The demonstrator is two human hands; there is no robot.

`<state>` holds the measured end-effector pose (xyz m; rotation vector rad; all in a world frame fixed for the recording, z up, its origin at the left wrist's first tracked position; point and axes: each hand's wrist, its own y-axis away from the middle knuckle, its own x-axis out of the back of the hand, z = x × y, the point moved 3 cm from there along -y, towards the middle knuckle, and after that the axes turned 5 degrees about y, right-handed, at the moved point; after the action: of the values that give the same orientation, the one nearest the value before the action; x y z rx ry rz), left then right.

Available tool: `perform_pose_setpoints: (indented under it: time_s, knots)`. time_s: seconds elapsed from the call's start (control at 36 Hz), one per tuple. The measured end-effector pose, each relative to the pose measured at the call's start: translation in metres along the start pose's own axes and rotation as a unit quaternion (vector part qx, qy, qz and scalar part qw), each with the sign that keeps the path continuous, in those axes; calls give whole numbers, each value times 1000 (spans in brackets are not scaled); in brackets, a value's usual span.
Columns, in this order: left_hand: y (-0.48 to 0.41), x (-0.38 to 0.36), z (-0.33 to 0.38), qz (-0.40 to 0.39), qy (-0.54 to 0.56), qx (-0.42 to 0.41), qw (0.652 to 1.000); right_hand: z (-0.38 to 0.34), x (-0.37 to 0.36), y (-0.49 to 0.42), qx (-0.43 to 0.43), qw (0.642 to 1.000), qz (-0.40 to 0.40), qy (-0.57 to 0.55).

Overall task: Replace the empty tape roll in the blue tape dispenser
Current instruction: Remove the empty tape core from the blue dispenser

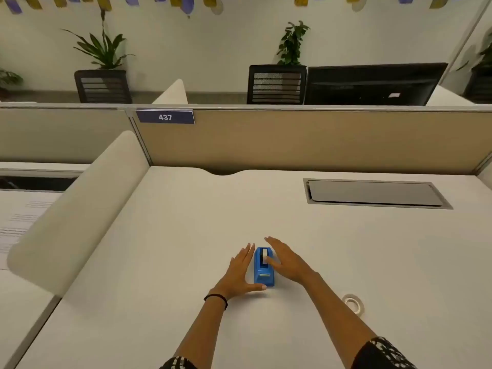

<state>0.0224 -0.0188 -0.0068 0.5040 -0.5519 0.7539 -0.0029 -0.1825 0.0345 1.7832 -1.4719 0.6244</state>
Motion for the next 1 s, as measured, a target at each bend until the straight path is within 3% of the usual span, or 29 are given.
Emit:
perform_pose_setpoints:
  time_s: [0.17, 1.0]
  knots:
    - [-3, 1, 3, 23, 52, 1, 998, -9, -1, 2, -6, 998, -53, 19]
    - [-18, -8, -4, 8, 25, 19, 999, -14, -5, -16, -4, 990, -12, 140]
